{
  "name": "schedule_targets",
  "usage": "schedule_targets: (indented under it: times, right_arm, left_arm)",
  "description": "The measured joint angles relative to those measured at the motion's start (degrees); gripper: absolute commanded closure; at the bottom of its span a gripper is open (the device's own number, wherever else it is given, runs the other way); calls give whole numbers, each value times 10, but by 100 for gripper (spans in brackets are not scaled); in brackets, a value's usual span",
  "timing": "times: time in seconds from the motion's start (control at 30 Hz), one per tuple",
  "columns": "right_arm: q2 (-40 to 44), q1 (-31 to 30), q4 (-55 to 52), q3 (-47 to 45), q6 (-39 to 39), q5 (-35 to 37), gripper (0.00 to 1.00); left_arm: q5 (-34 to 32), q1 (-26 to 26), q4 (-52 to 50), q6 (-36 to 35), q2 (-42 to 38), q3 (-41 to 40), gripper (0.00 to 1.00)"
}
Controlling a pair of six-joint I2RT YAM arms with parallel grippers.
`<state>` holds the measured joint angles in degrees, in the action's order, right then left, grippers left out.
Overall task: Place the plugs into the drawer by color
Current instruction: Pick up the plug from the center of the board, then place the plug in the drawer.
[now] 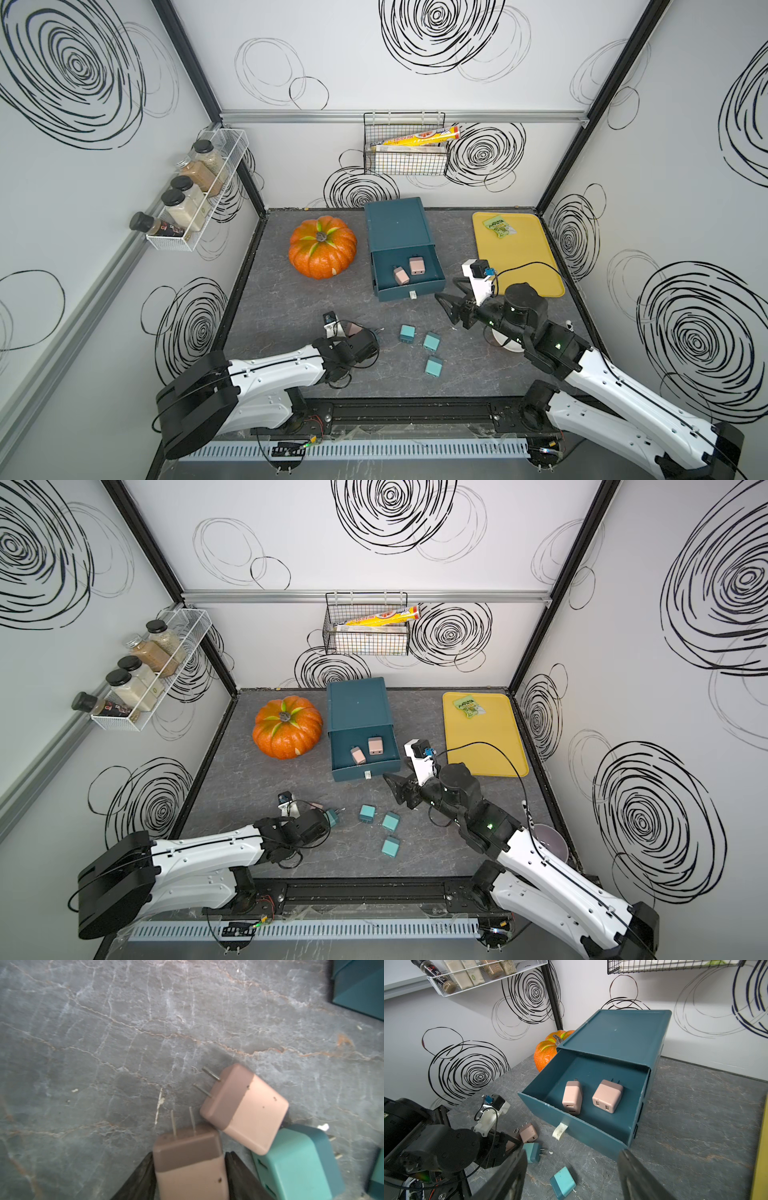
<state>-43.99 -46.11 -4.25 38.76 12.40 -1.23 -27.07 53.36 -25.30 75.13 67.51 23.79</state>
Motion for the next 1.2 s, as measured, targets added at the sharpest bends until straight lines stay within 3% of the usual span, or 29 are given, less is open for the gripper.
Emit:
schedule_targets:
  times: [0.1,0.33,0.53,0.7,0.8,0.87,0.93,1.07,1.2]
  right_arm:
    - [0,0,0,0,0,0,26]
    - [0,0,0,0,0,0,26]
    - [2,0,1,-3,0,-2,26]
    - [1,0,16,-8,-2,-54,27]
    - [-15,0,41,-8,-5,-138,27]
    - [-31,0,54,-8,-6,-186,27]
    - [-36,-2,52,-8,-7,-186,26]
    - [-2,-2,38,-16,0,-68,22]
    - [42,-1,18,-22,16,63,27]
  left_arm:
    - [-2,0,-3,4,1,0,61]
    - [0,2,-6,1,-6,1,79]
    - [16,2,-74,-19,-103,23,95]
    - [45,-8,-63,-92,-258,88,96]
    - [67,-17,-54,-131,-298,144,95]
    - [82,-19,-47,-158,-290,192,96]
    - [95,-19,-42,-180,-260,236,98]
    - [116,-19,-38,-218,-146,337,99]
    - [112,-19,-60,-242,-17,440,100]
